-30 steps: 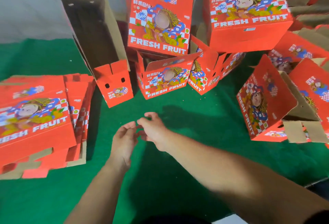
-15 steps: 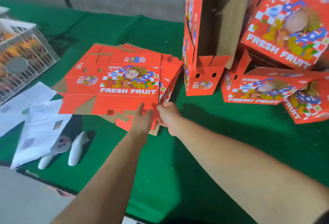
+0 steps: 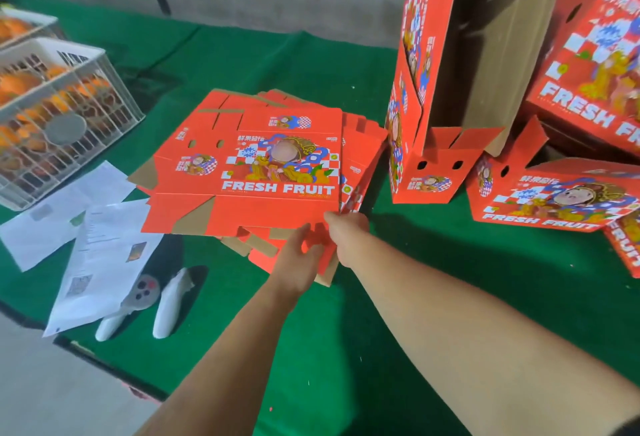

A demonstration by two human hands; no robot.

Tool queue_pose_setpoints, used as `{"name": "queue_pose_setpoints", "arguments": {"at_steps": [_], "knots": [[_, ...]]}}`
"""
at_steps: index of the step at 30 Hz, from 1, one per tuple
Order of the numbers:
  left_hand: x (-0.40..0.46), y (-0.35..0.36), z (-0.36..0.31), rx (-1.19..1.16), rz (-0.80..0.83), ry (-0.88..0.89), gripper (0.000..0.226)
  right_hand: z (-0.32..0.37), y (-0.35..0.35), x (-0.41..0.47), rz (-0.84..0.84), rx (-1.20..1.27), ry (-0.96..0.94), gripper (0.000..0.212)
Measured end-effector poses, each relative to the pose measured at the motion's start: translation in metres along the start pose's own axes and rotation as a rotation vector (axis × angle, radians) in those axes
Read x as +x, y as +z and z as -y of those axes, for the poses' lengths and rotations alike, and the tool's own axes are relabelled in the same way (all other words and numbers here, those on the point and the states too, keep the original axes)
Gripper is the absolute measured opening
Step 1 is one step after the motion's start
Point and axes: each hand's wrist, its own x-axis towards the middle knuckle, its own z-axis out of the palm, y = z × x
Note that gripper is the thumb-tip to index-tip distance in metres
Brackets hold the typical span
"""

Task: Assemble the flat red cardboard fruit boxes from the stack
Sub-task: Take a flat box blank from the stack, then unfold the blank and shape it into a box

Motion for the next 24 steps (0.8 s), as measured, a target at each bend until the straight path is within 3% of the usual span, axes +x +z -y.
{"name": "queue_pose_setpoints", "arguments": {"at_steps": [2, 7, 11, 15, 18, 20, 22, 24], "knots": [[-0.001, -0.005, 0.003, -0.045, 0.024, -0.005, 0.049, 0.008, -0.001, 0.000, 0.006, 0.014, -0.037, 0.028], [-0.010, -0.008, 0.010, -0.027, 0.027, -0.018, 0.053, 0.016, -0.006, -0.013, -0.059, -0.149, 0.025, 0.064], [-0.025, -0.011, 0.016, -0.084, 0.004, -0.053, 0.044, 0.006, 0.002, -0.009, -0.047, 0.010, 0.019, 0.044], [-0.036, -0.020, 0.021, -0.327, -0.050, -0.156, 0.028, 0.004, 0.010, -0.010, 0.002, 0.159, -0.024, 0.021], [-0.040, -0.036, 0.026, -0.454, -0.147, -0.171, 0.024, -0.001, -0.002, -0.022, 0.155, 0.225, 0.073, 0.016], [-0.041, -0.049, 0.033, -0.571, -0.214, -0.181, 0.032, -0.002, -0.025, -0.030, 0.303, 0.294, 0.128, 0.026], [-0.040, -0.064, 0.040, -0.690, -0.308, -0.224, 0.039, -0.005, -0.054, -0.033, 0.397, 0.241, 0.060, 0.049], [-0.039, -0.081, 0.047, -0.821, -0.426, -0.269, 0.032, -0.007, -0.086, -0.038, 0.418, 0.138, -0.022, 0.067]]}}
